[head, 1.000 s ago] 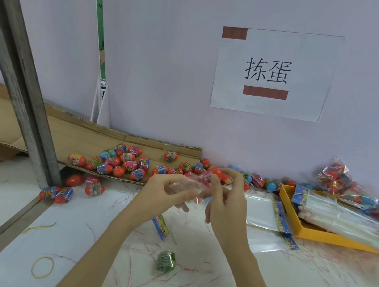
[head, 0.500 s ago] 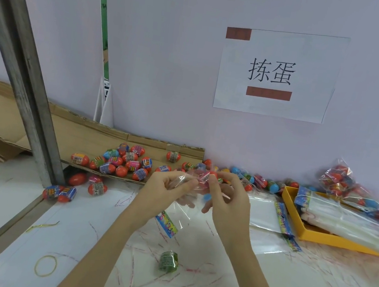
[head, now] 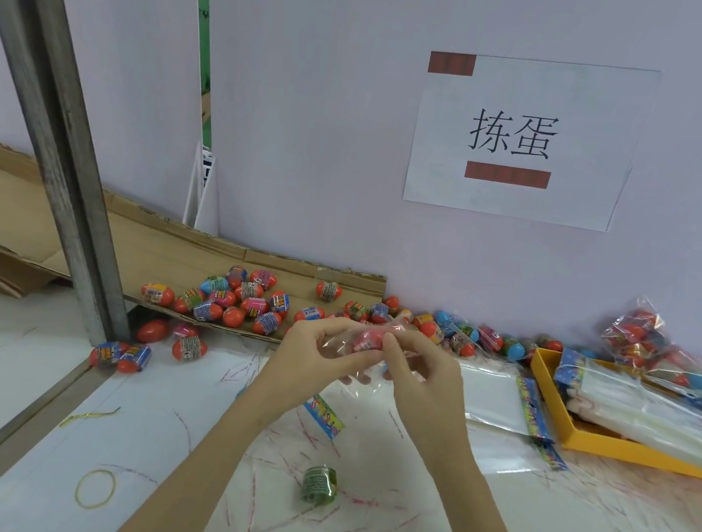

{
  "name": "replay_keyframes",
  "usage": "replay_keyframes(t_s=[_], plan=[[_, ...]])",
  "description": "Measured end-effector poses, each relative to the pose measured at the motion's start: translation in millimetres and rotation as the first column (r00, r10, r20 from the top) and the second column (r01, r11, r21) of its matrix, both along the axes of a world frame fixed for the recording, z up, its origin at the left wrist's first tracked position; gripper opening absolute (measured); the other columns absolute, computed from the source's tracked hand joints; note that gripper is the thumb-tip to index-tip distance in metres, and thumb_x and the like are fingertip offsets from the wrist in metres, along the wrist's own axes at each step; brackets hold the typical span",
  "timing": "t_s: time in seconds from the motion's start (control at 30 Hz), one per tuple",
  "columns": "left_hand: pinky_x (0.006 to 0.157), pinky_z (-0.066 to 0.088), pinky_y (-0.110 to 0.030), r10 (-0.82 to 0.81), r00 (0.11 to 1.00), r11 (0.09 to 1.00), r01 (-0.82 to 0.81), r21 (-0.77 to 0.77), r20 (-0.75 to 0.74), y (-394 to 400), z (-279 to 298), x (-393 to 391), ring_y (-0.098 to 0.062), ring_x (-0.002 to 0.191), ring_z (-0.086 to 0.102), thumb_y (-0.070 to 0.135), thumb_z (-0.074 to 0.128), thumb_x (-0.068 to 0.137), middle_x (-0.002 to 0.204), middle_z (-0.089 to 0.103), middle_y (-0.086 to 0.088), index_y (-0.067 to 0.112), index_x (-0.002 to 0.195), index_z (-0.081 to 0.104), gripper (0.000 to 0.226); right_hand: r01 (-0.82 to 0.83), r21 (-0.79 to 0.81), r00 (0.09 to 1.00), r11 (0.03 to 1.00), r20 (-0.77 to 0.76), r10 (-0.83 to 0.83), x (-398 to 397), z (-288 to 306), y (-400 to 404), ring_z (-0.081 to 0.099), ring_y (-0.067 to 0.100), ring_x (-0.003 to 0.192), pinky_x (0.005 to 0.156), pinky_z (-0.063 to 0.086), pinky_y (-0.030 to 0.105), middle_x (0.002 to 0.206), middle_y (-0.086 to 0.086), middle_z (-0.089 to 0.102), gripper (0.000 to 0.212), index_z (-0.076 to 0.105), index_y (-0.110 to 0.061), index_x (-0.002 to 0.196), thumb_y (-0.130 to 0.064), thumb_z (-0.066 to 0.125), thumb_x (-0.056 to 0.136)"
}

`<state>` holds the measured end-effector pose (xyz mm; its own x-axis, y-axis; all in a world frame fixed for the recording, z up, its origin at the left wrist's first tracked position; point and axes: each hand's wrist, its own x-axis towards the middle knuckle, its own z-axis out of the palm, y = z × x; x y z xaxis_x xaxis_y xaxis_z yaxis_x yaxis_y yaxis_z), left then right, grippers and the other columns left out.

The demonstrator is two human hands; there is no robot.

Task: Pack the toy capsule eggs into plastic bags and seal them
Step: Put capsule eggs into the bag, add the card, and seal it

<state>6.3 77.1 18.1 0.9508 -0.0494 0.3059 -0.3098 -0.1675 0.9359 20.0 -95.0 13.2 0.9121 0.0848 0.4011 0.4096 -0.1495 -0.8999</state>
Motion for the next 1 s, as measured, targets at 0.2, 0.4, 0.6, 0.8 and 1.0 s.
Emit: replay_keyframes(t_s=[0.2,0.4,0.6,0.8,1.0], plan=[[0.083,0.062,-0.028,0.095,0.985,0.978,-0.119,0.171,0.141,-1,-7,2,-0.009,0.097,0.073,0.038,0.085,0.084,0.099,0.077,0.015,0.035,0.112,0.078,0.029,-0.024,0.019,0.999,1.000,0.046,0.023,-3,2,1,0.070,0.016,0.077,0.065,0.060,0.033,0.093,-0.011,0.074,0.009,0.071,-0.023,0.105,-0.026,0.072,0.097],[0.075,0.060,-0.023,0.123,0.949,0.914,-0.222,0.339,0.289,-1,-13,2,-0.003,0.084,0.072,0.020,0.083,0.087,0.091,0.078,0.017,0.029,0.111,0.078,0.026,-0.147,-0.073,0.987,0.986,-0.069,0.142,-5,-4,8,0.063,0.005,0.091,0.081,0.053,0.028,0.097,-0.011,0.070,0.015,0.082,-0.029,0.099,-0.034,0.068,0.098],[0.076,0.056,-0.026,0.148,0.890,0.658,-0.414,0.629,0.431,-6,-9,-3,-0.003,0.082,0.065,0.069,0.053,0.083,0.094,0.075,0.014,0.032,0.135,0.064,0.064,-0.135,-0.140,0.989,0.981,-0.078,0.125,-6,-4,9,0.058,0.004,0.092,0.081,0.047,0.018,0.100,-0.014,0.063,0.010,0.081,-0.033,0.098,-0.032,0.071,0.096],[0.067,0.053,-0.025,0.049,0.987,0.757,-0.135,0.640,0.151,3,-9,3,-0.004,0.080,0.063,0.050,0.075,0.089,0.082,0.068,0.012,0.028,0.110,0.063,0.032,0.044,-0.244,0.980,0.969,0.200,0.006,-5,-3,4,0.061,0.008,0.084,0.067,0.043,0.011,0.097,-0.018,0.068,0.013,0.073,-0.034,0.091,-0.022,0.075,0.094],[0.066,0.063,-0.032,0.311,0.950,0.897,-0.285,0.337,-0.025,15,-8,11,-0.014,0.079,0.073,0.021,0.069,0.100,0.096,0.071,0.001,0.027,0.111,0.060,0.016,0.093,-0.029,0.966,0.995,0.246,-0.083,-7,4,3,0.066,0.010,0.089,0.066,0.050,0.017,0.109,-0.017,0.069,0.027,0.069,-0.035,0.112,-0.011,0.062,0.101]])
